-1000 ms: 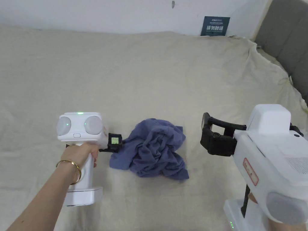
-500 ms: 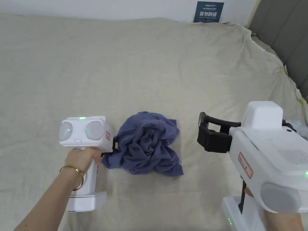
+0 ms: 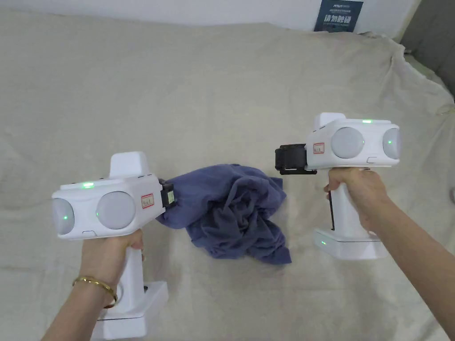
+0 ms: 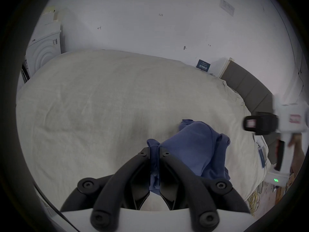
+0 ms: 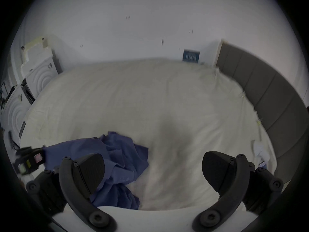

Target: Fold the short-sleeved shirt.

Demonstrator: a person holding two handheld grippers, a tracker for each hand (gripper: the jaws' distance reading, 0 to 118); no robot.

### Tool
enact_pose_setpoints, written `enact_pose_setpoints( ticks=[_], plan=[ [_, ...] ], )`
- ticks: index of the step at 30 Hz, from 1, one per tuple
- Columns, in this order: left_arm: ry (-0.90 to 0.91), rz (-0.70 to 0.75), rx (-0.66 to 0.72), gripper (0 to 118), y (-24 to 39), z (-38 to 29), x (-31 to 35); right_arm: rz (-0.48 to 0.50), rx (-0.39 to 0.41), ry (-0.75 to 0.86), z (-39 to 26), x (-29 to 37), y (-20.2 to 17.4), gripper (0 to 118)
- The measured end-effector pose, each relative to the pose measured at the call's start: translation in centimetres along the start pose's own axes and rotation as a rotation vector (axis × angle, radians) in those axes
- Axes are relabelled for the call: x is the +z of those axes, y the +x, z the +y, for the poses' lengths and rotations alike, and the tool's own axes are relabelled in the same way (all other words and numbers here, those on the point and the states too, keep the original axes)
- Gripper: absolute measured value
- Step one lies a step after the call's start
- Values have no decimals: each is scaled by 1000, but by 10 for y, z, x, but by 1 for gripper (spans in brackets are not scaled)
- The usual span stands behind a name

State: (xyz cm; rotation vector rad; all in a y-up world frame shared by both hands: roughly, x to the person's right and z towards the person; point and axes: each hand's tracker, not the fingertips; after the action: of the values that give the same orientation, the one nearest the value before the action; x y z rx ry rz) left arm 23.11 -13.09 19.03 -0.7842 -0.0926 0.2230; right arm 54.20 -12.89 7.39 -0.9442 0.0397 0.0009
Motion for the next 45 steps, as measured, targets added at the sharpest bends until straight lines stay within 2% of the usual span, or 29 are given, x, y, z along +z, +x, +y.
enact_pose_setpoints(
  ticks=[4,9,10,13,15,16,17,18,19,22,25,27,29,31,34,45],
  plan=[
    [-6,8,-6,5,-1,-3,-5,-25,-119,-150,6,-50,1,102],
    [-22,8,9,5,-9,-3,-15,-33,-120,-190,4,-87,-7,85],
    [-25,7,10,5,-12,-4,-20,-36,-125,-200,4,-92,-7,78],
    [-34,9,10,5,-16,-2,-26,-19,-143,-222,0,-100,-8,43],
    [-38,11,8,5,-14,-3,-26,3,-138,-221,-2,-100,-11,30],
    [-41,15,5,5,-14,-3,-29,-7,-123,-214,-2,-99,-15,19],
    [-44,17,2,5,-15,-3,-31,-8,-100,-211,0,-100,-13,1],
    [-45,17,0,5,-13,-5,-30,10,-92,-206,0,-99,-13,0],
    [-49,22,1,5,-13,-5,-31,-18,-97,-199,1,-96,-14,0],
    [-52,21,15,5,-19,-5,-32,29,-104,-197,5,-84,-7,0],
    [-46,13,42,5,-24,0,-28,42,-91,-125,12,-55,4,0],
    [-33,4,51,5,-25,3,-20,74,-106,-87,17,-30,14,0],
    [-12,-1,56,5,-27,10,-10,125,-156,-38,21,-1,28,0],
    [19,-5,61,5,-28,16,5,140,-160,1,22,27,37,0],
    [83,3,73,5,-34,28,32,125,-146,80,21,73,52,0],
    [347,76,96,5,-69,76,143,72,-178,329,4,229,121,0]
  ],
)
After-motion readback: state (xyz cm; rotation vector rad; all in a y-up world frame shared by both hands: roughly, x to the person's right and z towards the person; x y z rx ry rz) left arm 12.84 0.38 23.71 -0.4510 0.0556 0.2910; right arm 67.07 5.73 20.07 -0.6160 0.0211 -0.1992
